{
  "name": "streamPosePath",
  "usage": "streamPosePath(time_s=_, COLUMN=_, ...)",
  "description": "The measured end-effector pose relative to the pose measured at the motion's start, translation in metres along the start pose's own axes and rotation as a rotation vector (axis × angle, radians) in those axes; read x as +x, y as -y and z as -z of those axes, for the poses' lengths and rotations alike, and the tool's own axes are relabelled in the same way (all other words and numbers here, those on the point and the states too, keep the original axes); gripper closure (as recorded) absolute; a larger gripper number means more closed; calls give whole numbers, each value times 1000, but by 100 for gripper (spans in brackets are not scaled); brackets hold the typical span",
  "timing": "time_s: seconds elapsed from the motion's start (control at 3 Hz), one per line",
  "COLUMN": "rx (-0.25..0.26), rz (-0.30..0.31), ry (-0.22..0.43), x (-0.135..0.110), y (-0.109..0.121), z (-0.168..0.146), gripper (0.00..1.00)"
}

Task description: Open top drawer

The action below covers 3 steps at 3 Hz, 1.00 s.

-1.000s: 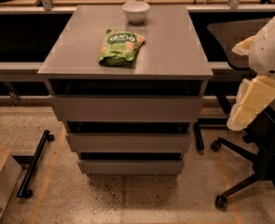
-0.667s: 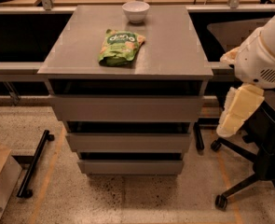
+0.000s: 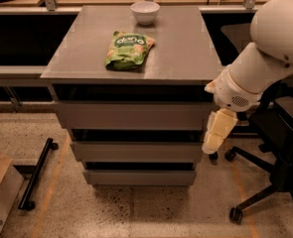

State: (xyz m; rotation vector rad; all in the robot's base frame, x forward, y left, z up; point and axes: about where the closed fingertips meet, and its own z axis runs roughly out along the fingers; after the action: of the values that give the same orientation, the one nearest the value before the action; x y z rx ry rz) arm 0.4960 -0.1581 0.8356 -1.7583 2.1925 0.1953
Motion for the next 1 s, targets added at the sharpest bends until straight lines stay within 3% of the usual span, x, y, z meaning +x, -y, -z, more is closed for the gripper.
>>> streamPosePath(time_s=0.67, rx=-28, rz=-28, ry=3, x=5, y=-2, z=-16, gripper=0)
streamPosePath(time_s=1.0, rx=-7, rz=-40, ry=25, x=1, y=12, z=-33, gripper=0)
